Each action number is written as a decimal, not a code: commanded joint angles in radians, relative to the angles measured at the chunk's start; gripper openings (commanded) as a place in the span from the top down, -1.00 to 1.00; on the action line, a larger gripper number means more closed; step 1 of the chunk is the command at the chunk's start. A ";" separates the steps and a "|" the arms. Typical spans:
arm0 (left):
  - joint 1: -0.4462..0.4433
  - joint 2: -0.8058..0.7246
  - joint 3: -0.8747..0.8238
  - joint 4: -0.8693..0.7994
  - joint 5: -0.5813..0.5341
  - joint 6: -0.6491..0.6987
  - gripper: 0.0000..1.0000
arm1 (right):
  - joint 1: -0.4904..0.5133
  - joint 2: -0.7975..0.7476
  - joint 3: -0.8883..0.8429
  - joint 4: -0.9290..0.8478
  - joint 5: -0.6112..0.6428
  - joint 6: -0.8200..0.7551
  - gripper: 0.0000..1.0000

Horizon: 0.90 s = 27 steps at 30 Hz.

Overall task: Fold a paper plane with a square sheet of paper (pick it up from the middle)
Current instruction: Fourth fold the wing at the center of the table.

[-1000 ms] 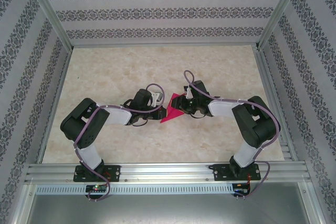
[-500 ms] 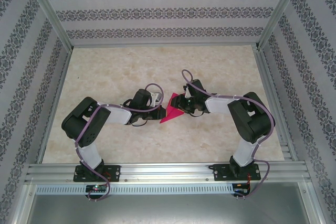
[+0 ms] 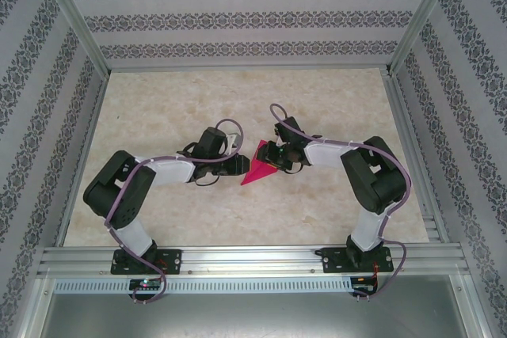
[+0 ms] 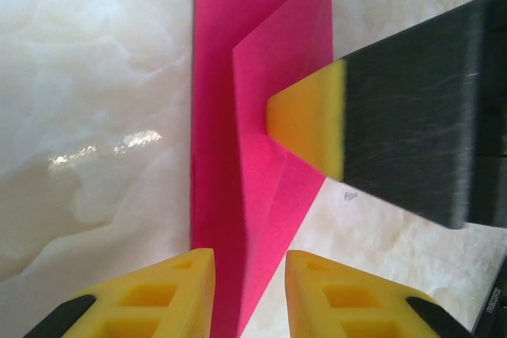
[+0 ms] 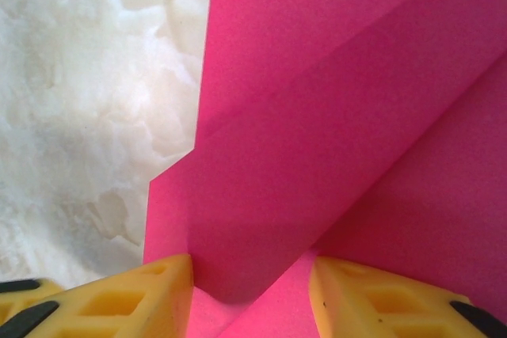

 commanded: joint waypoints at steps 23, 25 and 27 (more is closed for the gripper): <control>0.010 0.124 0.129 -0.054 0.127 0.017 0.81 | 0.032 0.121 0.088 -0.308 0.146 -0.052 0.08; 0.010 0.133 0.130 -0.062 0.117 0.018 0.83 | 0.032 0.124 0.088 -0.306 0.140 -0.047 0.07; 0.010 0.142 0.134 -0.073 0.110 0.019 0.84 | 0.032 0.125 0.090 -0.304 0.137 -0.044 0.08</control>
